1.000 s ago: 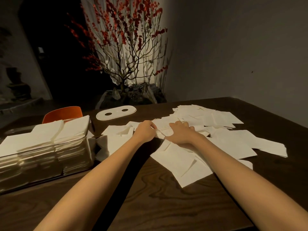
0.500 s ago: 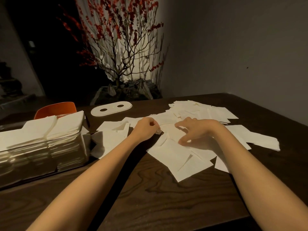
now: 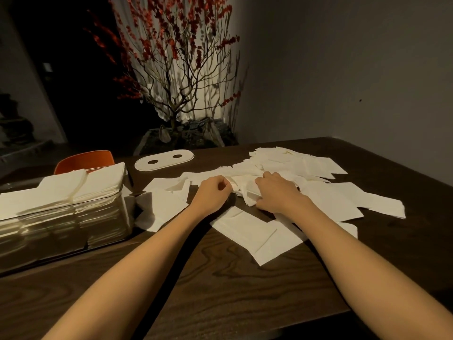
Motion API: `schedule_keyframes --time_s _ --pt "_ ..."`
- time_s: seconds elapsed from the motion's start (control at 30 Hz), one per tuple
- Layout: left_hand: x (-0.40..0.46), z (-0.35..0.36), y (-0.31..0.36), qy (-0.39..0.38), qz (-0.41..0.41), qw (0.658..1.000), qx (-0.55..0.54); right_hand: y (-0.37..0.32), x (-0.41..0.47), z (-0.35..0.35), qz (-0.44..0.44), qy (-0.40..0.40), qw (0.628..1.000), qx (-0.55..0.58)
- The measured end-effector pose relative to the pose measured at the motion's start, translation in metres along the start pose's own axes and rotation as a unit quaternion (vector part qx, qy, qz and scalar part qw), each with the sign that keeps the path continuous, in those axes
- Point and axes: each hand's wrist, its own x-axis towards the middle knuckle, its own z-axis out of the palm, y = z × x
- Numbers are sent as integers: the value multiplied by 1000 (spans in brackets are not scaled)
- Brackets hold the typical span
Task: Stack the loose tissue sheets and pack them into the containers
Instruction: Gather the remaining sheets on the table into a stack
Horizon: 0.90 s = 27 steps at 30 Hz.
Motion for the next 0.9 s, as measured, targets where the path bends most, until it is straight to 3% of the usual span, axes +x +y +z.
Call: schedule_keyframes --time_s 0.3,0.47,0.57,0.67,0.8,0.9 --pt "-3 -3 1 17 -2 1000 -21 3 0 0 -3 74 997 0" --pt "-6 -5 2 47 0 997 -56 6 -3 0 66 132 977 155" --pt "-6 -8 3 97 -9 988 -120 3 -4 -4 60 179 900 394" --pt "-7 -10 7 138 -21 977 -159 0 -4 -14 112 101 816 558" --pt "-5 -8 12 155 -44 966 -202 2 -3 -13 141 13 727 672" --pt "-2 -7 14 176 -93 953 -230 5 -3 -13 140 -10 703 697"
